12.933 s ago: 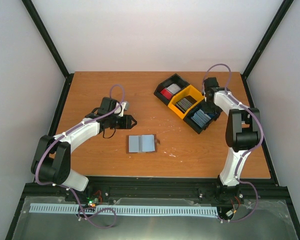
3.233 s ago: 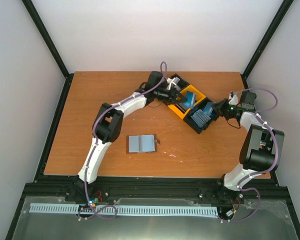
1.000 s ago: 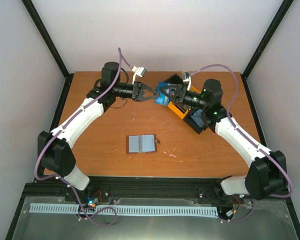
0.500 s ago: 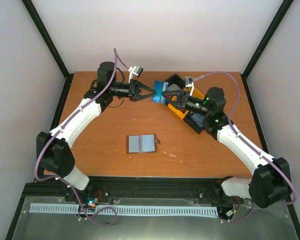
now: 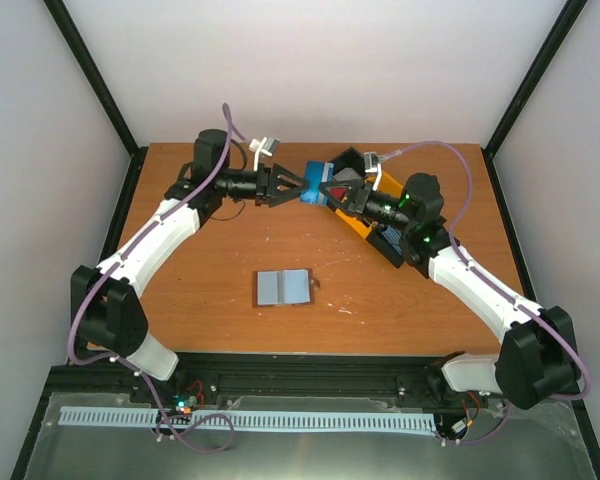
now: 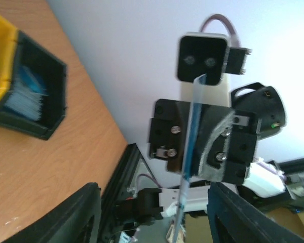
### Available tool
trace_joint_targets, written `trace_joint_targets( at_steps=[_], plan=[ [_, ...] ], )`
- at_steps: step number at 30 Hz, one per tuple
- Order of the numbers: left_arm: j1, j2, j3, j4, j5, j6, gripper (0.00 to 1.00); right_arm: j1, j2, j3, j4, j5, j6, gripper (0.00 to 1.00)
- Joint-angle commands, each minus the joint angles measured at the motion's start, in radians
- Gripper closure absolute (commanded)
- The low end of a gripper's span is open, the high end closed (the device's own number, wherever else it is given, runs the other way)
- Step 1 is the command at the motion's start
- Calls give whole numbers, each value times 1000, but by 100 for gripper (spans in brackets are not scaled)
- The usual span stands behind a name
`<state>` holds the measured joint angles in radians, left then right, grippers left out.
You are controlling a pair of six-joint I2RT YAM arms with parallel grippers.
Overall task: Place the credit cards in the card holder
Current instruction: Insert the credit card into the card holder.
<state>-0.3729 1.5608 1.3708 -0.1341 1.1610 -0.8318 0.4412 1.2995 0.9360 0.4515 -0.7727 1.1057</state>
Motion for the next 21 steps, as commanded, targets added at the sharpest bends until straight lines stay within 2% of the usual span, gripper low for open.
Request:
trace_joint_targets(
  at_steps=[1,7,8,11,13,18,21],
  plan=[
    [42,-69,-40,-146,-150,119,33,8,-40,-37,-89,77,-74,97],
    [51,-137,-149,-289,-455,228,2,11,-33,-102,-271,120,-203,97],
    [51,-155,-175,-302,-518,233,0,12,-23,-109,-298,118,-224,97],
    [52,-214,-275,-302,-672,232,0,37,2,-112,-368,144,-275,97],
    [52,-235,-336,-304,-727,224,0,63,24,-114,-394,174,-292,97],
    [54,-238,-481,-322,-811,173,0,121,118,-140,-358,187,-283,97],
    [54,-229,-558,-310,-816,154,8,157,192,-139,-323,182,-279,97]
  ],
)
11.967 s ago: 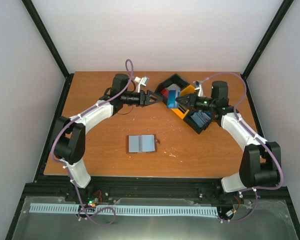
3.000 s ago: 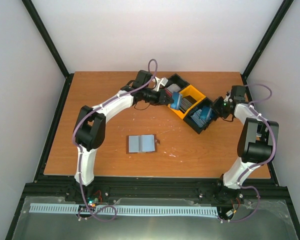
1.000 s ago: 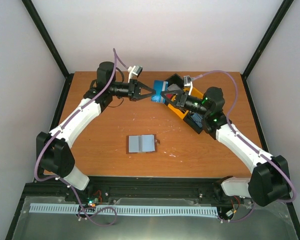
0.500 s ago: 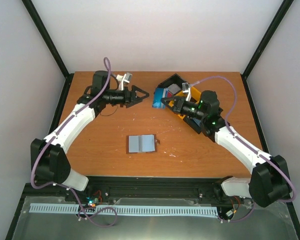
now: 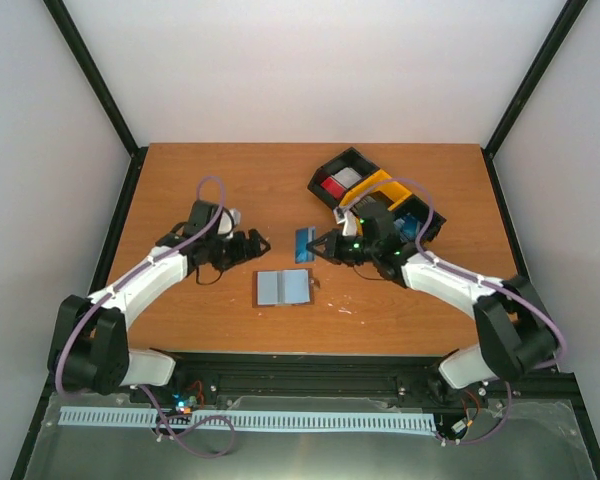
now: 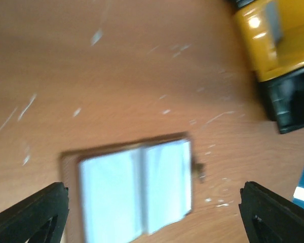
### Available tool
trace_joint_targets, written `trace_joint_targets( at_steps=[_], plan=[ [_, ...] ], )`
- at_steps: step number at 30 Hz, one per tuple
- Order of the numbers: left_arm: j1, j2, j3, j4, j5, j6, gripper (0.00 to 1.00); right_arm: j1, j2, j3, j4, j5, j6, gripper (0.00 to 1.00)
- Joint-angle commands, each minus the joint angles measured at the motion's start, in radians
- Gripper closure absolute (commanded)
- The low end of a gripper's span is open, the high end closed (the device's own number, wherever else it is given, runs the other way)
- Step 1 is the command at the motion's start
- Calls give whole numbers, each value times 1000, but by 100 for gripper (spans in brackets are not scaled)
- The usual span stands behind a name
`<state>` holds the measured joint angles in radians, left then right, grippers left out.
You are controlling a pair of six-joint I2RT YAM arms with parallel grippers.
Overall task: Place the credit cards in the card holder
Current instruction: Insert the credit card into the card holder.
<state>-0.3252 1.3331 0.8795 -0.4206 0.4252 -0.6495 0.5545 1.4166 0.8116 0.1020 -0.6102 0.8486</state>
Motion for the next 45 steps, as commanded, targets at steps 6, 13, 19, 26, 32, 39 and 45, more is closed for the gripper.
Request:
trace_joint_targets(
  at_steps=[6,13,19,26,32,39,45],
  plan=[
    [6,60,-137,-20,-61,-23,31,94,215,-28,129,3,-5,97],
    [6,132,-178,16,-8,-26,49,128,312,-79,271,1,61,97],
    [6,180,-191,43,25,-14,55,134,311,-127,276,33,60,97],
    [5,225,-192,39,28,-3,67,161,359,-117,312,41,62,97],
    [6,237,-192,2,-12,12,76,191,424,-94,357,60,96,97],
    [5,227,-207,12,3,22,80,197,465,-92,382,73,141,97],
    [5,204,-205,21,7,22,81,198,461,-98,414,69,159,97]
  ],
)
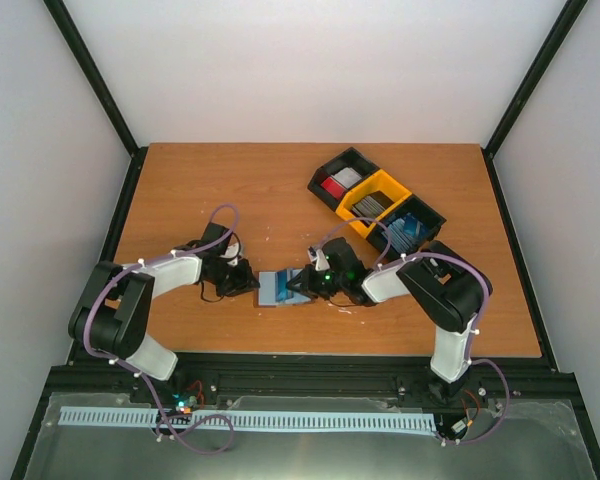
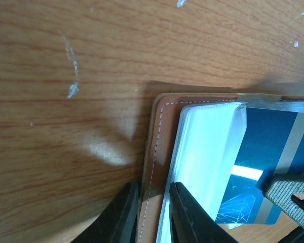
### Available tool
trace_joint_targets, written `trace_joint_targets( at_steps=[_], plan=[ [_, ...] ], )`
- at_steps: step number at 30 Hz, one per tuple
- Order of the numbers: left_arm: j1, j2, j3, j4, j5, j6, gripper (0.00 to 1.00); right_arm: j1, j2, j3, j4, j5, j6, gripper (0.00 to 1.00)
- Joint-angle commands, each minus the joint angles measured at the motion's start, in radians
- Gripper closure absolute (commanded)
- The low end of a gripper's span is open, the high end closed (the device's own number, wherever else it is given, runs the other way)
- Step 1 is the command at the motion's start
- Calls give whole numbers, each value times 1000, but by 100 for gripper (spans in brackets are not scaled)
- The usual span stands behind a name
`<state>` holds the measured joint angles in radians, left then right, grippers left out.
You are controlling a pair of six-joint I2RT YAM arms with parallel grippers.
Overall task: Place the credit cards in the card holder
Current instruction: Insert the credit card into the card holder.
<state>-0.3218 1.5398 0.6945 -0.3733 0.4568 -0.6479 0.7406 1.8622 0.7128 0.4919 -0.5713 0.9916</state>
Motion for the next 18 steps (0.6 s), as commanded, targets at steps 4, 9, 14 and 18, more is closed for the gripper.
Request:
trace_joint_targets(
  at_steps=[4,9,14,18],
  plan=[
    [2,-3,-25,-13,-1,13,81,21,58,18,44,15,20,97],
    [2,-8,-33,-8,9,5,81,48,94,26,106,1,42,97],
    [3,-12,-39,-6,8,4,81,57,122,48,134,-29,56,97],
    [3,-17,-38,-2,12,5,81,59,134,71,107,-47,51,97]
  ],
)
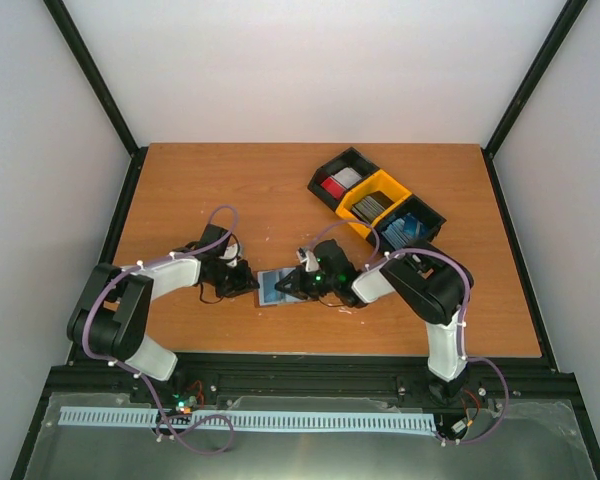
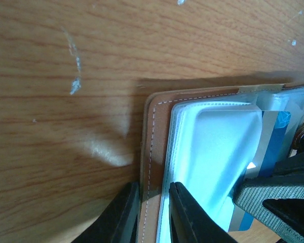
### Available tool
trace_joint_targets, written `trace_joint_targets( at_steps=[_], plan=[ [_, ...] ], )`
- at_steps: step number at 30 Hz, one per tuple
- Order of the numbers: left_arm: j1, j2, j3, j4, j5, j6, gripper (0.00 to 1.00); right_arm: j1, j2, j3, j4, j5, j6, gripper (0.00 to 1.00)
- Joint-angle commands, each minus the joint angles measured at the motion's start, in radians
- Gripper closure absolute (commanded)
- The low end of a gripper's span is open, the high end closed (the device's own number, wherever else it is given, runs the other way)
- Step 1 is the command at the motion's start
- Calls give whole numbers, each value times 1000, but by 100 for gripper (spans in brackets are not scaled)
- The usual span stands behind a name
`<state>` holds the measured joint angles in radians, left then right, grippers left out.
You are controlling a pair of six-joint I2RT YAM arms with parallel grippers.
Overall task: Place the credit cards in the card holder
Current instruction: Insert the credit card into the card holder.
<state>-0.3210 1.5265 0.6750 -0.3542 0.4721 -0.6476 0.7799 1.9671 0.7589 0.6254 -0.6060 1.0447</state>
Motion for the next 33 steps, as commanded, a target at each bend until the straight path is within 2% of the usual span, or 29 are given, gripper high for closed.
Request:
trace_joint_targets(
  at_steps=[1,7,11,13,17,20,27,33],
  plan=[
    [2,-5,-19,-19,-2,6,81,19,33,28,-32,-14,-2,97],
    [2,-15,-19,-12,9,-1,81,27,41,64,-76,-12,-18,96],
    [2,-22,-20,-17,-3,-4,81,27,-5,83,-199,32,-67,90],
    [1,-27,-19,-17,-8,-4,81,27,-40,107,-314,65,-104,83],
    [1,-35,-18,-16,-17,-6,81,27,-114,144,-499,153,-172,58],
    [2,-42,-20,-13,-19,-7,81,27,-142,164,-582,196,-192,55],
    [2,-51,-24,-2,-9,-4,81,27,-104,228,-641,226,-235,56],
    [1,-55,-26,-6,-8,4,81,28,-33,265,-609,178,-236,75]
  ],
)
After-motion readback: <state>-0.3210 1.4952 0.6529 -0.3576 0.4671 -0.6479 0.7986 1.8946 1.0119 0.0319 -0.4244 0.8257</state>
